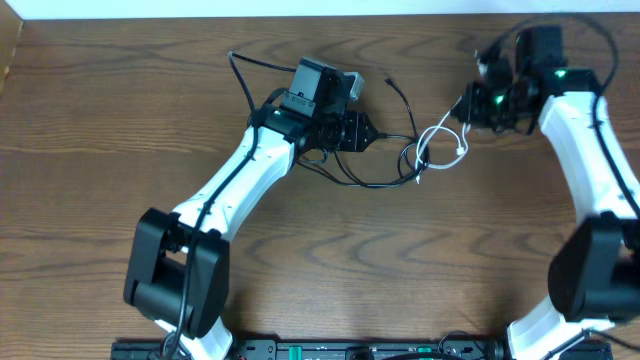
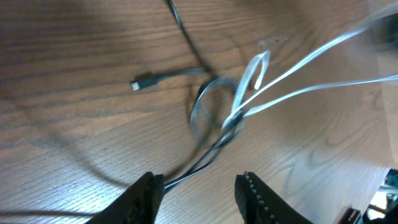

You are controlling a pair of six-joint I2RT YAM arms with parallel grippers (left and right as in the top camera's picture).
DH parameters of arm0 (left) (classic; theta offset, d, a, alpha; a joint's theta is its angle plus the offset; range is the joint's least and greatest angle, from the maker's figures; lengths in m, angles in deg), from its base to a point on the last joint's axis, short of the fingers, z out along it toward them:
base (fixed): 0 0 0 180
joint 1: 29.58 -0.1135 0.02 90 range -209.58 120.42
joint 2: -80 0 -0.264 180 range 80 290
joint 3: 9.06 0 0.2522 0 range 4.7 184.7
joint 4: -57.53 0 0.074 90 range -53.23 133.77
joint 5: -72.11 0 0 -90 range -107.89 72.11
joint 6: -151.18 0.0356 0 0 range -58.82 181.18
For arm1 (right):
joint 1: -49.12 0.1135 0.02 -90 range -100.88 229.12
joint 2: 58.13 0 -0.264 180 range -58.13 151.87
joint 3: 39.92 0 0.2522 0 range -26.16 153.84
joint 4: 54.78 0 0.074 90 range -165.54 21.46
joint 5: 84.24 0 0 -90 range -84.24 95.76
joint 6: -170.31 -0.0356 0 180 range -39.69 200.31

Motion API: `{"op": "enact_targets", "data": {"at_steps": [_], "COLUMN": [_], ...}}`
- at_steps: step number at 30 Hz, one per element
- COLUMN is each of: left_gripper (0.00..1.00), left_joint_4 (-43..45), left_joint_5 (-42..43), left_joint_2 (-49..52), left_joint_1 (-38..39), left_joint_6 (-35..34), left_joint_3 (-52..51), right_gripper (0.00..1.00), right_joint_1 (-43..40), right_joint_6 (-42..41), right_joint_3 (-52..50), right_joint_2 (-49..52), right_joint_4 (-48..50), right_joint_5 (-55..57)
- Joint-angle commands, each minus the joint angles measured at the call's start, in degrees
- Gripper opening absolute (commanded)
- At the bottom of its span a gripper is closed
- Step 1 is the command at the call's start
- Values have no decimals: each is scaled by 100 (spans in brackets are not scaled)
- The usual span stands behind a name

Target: Untangle cables

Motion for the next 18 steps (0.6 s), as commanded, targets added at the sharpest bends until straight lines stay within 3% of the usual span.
{"op": "enact_targets", "data": {"at_steps": [1, 7, 13, 18], "left_gripper": [44, 45, 45, 45], "left_joint_4": [87, 260, 490, 369], "left_joint_5": [90, 87, 90, 79], "left_joint_2": [238, 389, 389, 389], "left_joint_1": [-24, -24, -24, -26], "left_joint_6": [-247, -310, -310, -306], "left_joint_3": [-2, -2, -2, -2], "right_gripper": [1, 1, 1, 1], "right_joint_1": [-11, -2, 501, 393], "right_joint_6": [428, -247, -629, -964], "right_joint_3": [837, 1128, 1119, 1355], "right_joint_2": [-964, -1775, -1676, -1801], "right_joint_4": [4, 13, -415, -103], "right_joint_5": [-1239, -835, 341, 420]}}
